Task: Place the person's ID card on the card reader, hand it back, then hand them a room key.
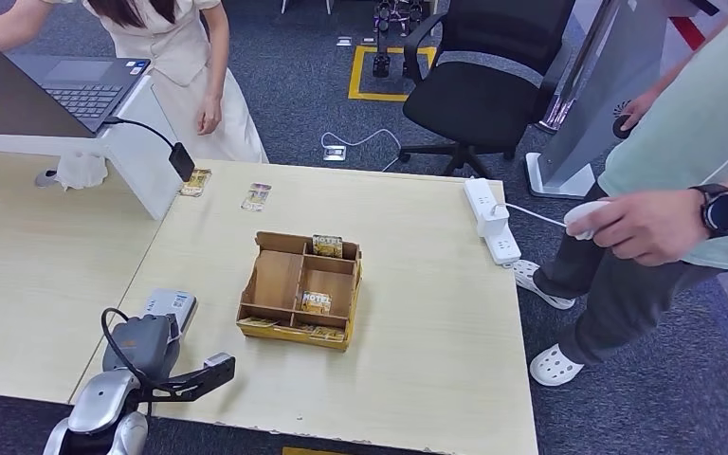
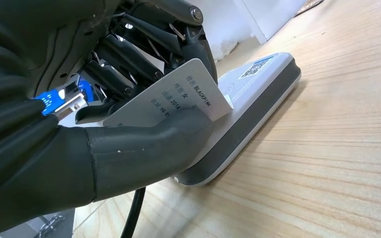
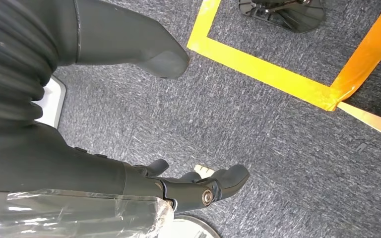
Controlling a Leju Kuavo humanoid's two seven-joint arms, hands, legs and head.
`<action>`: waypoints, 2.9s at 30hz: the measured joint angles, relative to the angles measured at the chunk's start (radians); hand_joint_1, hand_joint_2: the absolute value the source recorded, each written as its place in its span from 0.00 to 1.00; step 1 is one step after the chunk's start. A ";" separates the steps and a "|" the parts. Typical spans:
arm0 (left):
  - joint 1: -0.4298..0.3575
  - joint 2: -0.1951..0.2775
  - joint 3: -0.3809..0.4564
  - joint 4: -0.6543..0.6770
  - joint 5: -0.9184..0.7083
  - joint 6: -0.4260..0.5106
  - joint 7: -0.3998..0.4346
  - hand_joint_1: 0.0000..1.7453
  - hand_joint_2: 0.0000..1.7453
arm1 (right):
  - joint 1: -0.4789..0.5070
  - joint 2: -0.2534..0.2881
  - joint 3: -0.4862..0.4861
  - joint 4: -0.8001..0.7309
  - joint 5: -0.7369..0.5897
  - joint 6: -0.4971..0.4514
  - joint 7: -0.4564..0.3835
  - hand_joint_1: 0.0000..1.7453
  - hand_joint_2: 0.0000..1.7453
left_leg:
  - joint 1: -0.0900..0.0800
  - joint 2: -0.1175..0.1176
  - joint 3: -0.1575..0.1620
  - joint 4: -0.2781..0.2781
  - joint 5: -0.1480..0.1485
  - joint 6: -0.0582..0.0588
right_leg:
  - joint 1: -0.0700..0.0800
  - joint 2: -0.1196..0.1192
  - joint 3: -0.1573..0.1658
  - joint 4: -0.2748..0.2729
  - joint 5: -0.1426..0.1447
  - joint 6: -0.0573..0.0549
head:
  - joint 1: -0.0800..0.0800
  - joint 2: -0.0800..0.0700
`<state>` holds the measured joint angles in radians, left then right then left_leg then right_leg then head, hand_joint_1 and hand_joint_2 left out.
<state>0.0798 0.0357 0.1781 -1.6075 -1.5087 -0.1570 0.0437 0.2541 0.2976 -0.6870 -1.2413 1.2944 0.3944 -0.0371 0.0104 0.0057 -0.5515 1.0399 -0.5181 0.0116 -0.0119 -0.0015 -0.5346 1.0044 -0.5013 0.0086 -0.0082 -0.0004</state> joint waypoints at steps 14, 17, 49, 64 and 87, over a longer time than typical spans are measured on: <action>-0.035 -0.029 0.027 0.002 0.053 0.070 -0.064 1.00 1.00 | 0.000 0.000 0.001 -0.002 0.003 0.000 -0.002 0.00 1.00 | 0.000 0.000 0.000 0.000 0.002 -0.001 | 0.000 -0.001 0.000 0.000 0.001 0.000 | 0.000 0.000; -0.085 -0.031 0.029 -0.011 0.129 0.141 -0.099 1.00 1.00 | 0.000 0.000 0.005 -0.002 0.006 -0.002 -0.007 0.00 1.00 | 0.000 -0.001 -0.001 0.000 0.003 -0.001 | 0.000 -0.002 -0.001 0.000 0.002 -0.002 | 0.000 0.000; -0.278 0.007 0.029 -0.067 0.239 0.261 -0.182 1.00 1.00 | -0.004 0.000 0.019 0.013 0.041 -0.019 -0.037 0.00 1.00 | 0.000 -0.001 -0.003 0.000 0.004 -0.002 | 0.002 -0.001 -0.004 0.000 0.003 -0.003 | 0.000 0.000; -0.383 -0.014 -0.015 -0.058 0.315 0.251 -0.196 1.00 1.00 | -0.056 -0.017 -0.016 0.115 0.146 -0.018 -0.116 0.00 1.00 | 0.000 -0.002 -0.004 0.000 0.005 -0.003 | 0.002 -0.002 -0.004 0.001 0.004 -0.004 | 0.000 0.000; -0.383 -0.039 -0.005 -0.082 0.581 0.088 -0.226 0.00 1.00 | -0.062 -0.016 -0.002 0.080 0.060 -0.003 -0.055 0.00 1.00 | 0.000 -0.001 -0.004 0.000 0.005 -0.004 | 0.003 -0.001 -0.005 0.001 0.004 -0.004 | 0.000 0.000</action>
<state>-0.3029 -0.0033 0.1728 -1.6892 -0.9278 -0.0694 -0.1823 0.1916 0.2819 -0.6895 -1.1618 1.3541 0.3910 -0.0924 0.0106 0.0045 -0.5558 1.0397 -0.5127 0.0079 -0.0093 -0.0025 -0.5400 1.0052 -0.4974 0.0043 -0.0080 -0.0004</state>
